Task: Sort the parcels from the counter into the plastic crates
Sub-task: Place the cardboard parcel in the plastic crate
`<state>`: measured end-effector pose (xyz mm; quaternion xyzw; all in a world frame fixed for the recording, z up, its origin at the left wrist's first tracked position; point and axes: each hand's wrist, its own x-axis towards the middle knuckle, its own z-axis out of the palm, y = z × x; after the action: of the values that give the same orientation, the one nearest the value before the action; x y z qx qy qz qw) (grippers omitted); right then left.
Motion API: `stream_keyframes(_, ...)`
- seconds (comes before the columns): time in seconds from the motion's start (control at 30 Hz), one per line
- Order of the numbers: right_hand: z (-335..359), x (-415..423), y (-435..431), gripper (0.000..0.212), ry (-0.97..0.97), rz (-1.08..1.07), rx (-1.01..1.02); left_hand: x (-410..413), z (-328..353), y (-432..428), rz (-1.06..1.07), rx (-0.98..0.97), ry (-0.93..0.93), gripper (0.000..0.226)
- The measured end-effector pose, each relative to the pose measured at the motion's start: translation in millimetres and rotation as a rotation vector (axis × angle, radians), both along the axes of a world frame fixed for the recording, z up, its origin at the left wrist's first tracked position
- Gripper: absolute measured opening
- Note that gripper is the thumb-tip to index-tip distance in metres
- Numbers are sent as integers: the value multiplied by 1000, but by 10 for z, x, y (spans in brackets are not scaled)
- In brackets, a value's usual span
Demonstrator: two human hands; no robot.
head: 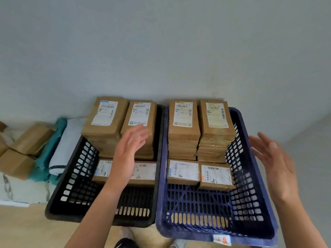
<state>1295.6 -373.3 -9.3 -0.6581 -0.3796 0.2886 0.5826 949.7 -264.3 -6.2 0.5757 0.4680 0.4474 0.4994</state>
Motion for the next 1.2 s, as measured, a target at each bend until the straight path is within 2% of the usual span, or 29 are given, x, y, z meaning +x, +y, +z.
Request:
stream_keyframes(0.2,130,-671,357,41,-65,122,-10,-826,59,-138,148,-13,-65,35)
stream_keyframes(0.33,242,-1379,578,39,-92,205,11,-1533,104,-243,273,8,-31,31)
stream_keyframes(0.47,313,-2296,796,40,-93,297,25,-2425,173,-410,387,33,0,31)
stream_keyframes(0.8,475,-4866,1170,40,-56,572,119,-4647,293,-837,670,44,-71,31)
stream_keyframes(0.97,566,-5844,1235,40,-60,715,116,-5326,325,-911,736,48,-114,31)
stream_keyframes(1.2,577,-6644,1551,33,-34,803,76,-5893,232,-655,747,36,-144,30)
